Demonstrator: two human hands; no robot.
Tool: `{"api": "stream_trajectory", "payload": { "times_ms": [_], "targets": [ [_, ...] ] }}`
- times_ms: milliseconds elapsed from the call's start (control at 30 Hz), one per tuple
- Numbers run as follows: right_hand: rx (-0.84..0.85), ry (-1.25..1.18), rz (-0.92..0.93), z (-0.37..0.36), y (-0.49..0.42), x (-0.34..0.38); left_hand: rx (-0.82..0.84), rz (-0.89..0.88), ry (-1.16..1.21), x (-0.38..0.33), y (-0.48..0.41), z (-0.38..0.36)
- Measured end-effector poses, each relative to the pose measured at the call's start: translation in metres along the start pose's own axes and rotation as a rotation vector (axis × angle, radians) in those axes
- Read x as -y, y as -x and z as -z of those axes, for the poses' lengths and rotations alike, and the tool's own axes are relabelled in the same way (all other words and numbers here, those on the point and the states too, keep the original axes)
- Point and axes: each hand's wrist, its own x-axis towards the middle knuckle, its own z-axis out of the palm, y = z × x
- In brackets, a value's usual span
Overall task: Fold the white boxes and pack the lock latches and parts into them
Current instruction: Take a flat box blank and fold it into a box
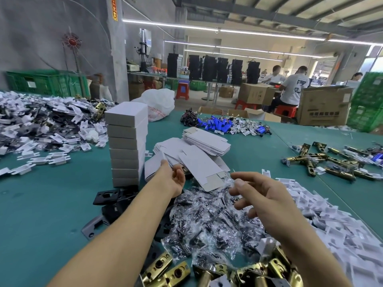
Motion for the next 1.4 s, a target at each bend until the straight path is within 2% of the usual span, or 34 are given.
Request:
{"api": "stream_trajectory", "payload": {
  "times_ms": [300,467,667,800,1200,1400],
  "targets": [
    [0.041,0.051,-0.023,0.0,0.0,-0.001,-0.058,0.024,-0.068,-0.003,0.0,0.008],
    [0.075,0.085,-0.038,-0.001,0.0,-0.003,-0.027,0.019,-0.105,0.0,-0.001,0.011],
    [0.072,0.088,-0.038,0.0,0.0,-0.002,0.036,-0.323,-0.554,0.019,-0.007,-0.006],
    [0.074,0.08,-0.043,0.003,0.0,-0.001,-0.081,-0.465,-0.788,0.031,-0.018,-0.022],
    [0.074,0.038,-0.071,0.005,-0.001,-0.004,-0.26,-0.429,-1.034,0.043,-0.042,-0.038],
    [0.077,0.031,-0.09,0.003,-0.002,-0.006,-0.338,-0.447,-1.291,0.048,-0.053,-0.034]
  ]
}}
